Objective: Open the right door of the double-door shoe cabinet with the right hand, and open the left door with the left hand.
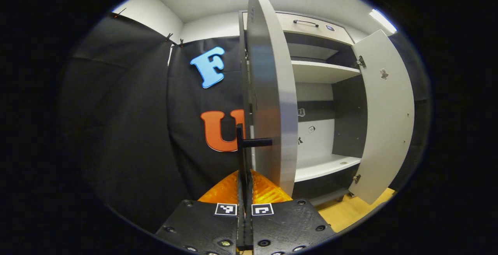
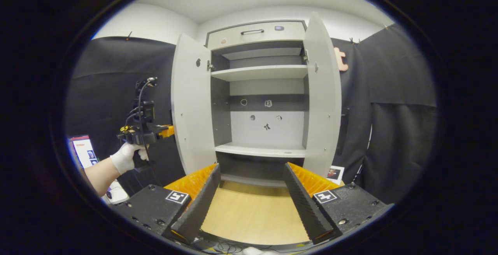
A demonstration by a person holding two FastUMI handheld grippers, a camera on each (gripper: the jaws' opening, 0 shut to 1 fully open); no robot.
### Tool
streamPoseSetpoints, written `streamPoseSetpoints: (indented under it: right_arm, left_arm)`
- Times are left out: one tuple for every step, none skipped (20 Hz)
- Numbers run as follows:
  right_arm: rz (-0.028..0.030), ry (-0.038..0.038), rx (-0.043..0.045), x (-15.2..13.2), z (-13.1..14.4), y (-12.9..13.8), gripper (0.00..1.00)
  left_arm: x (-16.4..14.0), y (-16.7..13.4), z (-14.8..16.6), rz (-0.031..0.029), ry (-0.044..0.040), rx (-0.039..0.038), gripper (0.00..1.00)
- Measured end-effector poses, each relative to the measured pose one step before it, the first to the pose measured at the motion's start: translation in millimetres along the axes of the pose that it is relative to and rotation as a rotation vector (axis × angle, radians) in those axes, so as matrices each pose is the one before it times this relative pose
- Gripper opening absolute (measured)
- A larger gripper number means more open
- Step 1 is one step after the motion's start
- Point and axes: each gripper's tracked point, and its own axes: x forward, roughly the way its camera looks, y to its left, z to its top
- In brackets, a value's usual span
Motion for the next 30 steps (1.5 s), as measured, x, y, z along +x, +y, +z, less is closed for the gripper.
streamPoseSetpoints:
  right_arm:
    - [0.00289,0.00136,-0.00604,-1.13,1.53,3.39,0.98]
    - [0.00486,0.0016,-0.00566,0.51,0.28,2.62,1.0]
    - [0.00315,0.00187,-0.0043,0.29,-0.98,2.17,1.0]
    - [0.00418,0.00151,-0.00419,1.92,0.47,1.98,1.0]
    - [0.00135,0.00401,0.00094,0.97,-0.23,0.97,1.0]
    - [0.00232,0.00036,0.004,0.48,0.21,0.88,1.0]
    - [0.00042,0.00215,0.00226,2.02,-0.08,0.27,1.0]
    - [-0.00011,0.00279,0.00028,0.8,-0.01,0.2,1.0]
    - [-0.00161,0.0001,0.00066,0.54,0.1,-0.53,1.0]
    - [0.00021,0.00132,0.00123,-0.52,0.25,0.3,1.0]
    - [0.00083,-0.0007,-0.00047,-1.32,-0.25,0.63,1.0]
    - [-0.00055,-0.00039,-0.00293,0.38,0.44,-0.39,1.0]
    - [0.00032,0.00078,-0.00178,-0.43,-0.47,0.45,1.0]
    - [0.00208,-0.00095,-0.00014,-0.28,0.59,0.83,1.0]
    - [0.00099,-0.00068,-0.0007,0.32,-0.16,1.22,1.0]
    - [-0.00086,-0.00072,-0.00186,-0.07,0.23,-0.31,1.0]
    - [-0.00269,0.00077,-0.0007,-0.48,-0.27,-1.63,1.0]
    - [0.00024,-0.00134,0.00204,0.05,-0.11,-1.81,1.0]
    - [-0.00227,0.00341,0.00455,0.01,-1.65,-1.72,1.0]
    - [-0.00171,0.00501,0.00661,0.71,-1.68,-2.32,1.0]
    - [-0.0003,0.00224,0.00727,0.56,-0.1,-1.45,1.0]
    - [-0.00002,0.0002,0.00509,0.14,-0.09,-1.07,1.0]
    - [0.00009,0.00114,0.0017,0.64,0.12,-0.64,1.0]
    - [0.00094,-0.00198,-0.00043,0.15,0.02,-0.54,0.98]
    - [0.00095,-0.00072,-0.00283,-0.75,0.02,-0.54,1.0]
    - [0.00174,-0.00269,-0.00334,-0.1,0.56,-1.34,1.0]
    - [0.0018,-0.00043,-0.00153,-0.55,-0.69,-0.52,1.0]
    - [0.0025,-0.00164,0.00127,0.06,-0.04,-0.94,1.0]
    - [0.00247,-0.00321,0.00237,-0.23,1.05,-0.85,1.0]
    - [-0.0021,-0.0029,0.00189,0.14,1.22,-1.64,1.0]
  left_arm:
    - [-0.15,2.1,1.18,-0.0219,-0.00333,-0.05505,0.0]
    - [1.84,-1.85,-1.53,-0.02257,0.00424,-0.02487,0.0]
    - [0.2,0.6,1.41,-0.0135,-0.00104,0.00436,0.0]
    - [-1.25,-0.15,0.21,-0.00212,-0.00118,0.02499,0.0]
    - [-0.91,1.93,0.07,-0.00145,-0.00398,0.02663,0.0]
    - [-0.14,0.47,-0.27,-0.00226,-0.00299,0.0211,0.0]
    - [0.76,-0.31,-0.07,-0.00375,-0.00026,0.00829,0.0]
    - [-0.66,-0.13,-0.79,-0.00639,-0.00131,-0.01014,0.0]
    - [-0.43,0.26,0.03,-0.00357,0.00179,-0.01979,0.0]
    - [-1.4,0.58,-0.46,-0.00171,0.00486,-0.01985,0.0]
    - [-0.85,-0.71,1.01,-0.00098,0.00185,-0.01566,0.0]
    - [-1.65,-0.12,-0.36,0.00036,0.00519,-0.0073,0.0]
    - [-0.94,0.16,0.26,0.00011,0.00293,0.00417,0.0]
    - [-1.47,-1.1,-0.01,0.00001,0.00172,0.01094,0.0]
    - [0.09,1.07,0.35,0.0048,0.00176,0.01573,0.0]
    - [-1.73,0.7,-0.85,0.00754,-0.00181,0.01108,0.0]
    - [-1.75,1.18,1.41,0.00981,0.00154,0.00323,0.0]
    - [-4.02,0.7,1.2,0.00708,-0.00177,-0.00163,0.0]
    - [-3.24,-1.58,1.7,0.00248,-0.00038,-0.00151,0.0]
    - [-3.69,-0.37,0.44,0.00392,0.00544,-0.00287,0.0]
    - [-3.71,1.09,0.59,0.00731,0.0052,-0.0031,0.0]
    - [-2.91,3.26,-0.2,0.01793,0.00564,-0.00387,0.0]
    - [-3.66,2.33,-0.19,0.01869,0.00645,-0.00177,0.0]
    - [-2.96,1.34,-2.5,0.01548,0.01255,-0.00326,0.01]
    - [-6.24,-4.28,-1.31,-0.00479,0.01066,0.00244,0.12]
    - [-5.15,-2.11,-1.31,0.00278,0.00764,0.01708,0.22]
    - [-4.35,2.92,0.85,0.01978,-0.00631,0.03088,0.49]
    - [-6.88,2.87,-0.35,0.01784,-0.0034,0.02414,0.75]
    - [-6.37,3.24,0.51,0.02175,-0.00001,0.02008,0.83]
    - [-5.03,0.07,-1.48,0.00925,0.00516,0.00763,0.93]
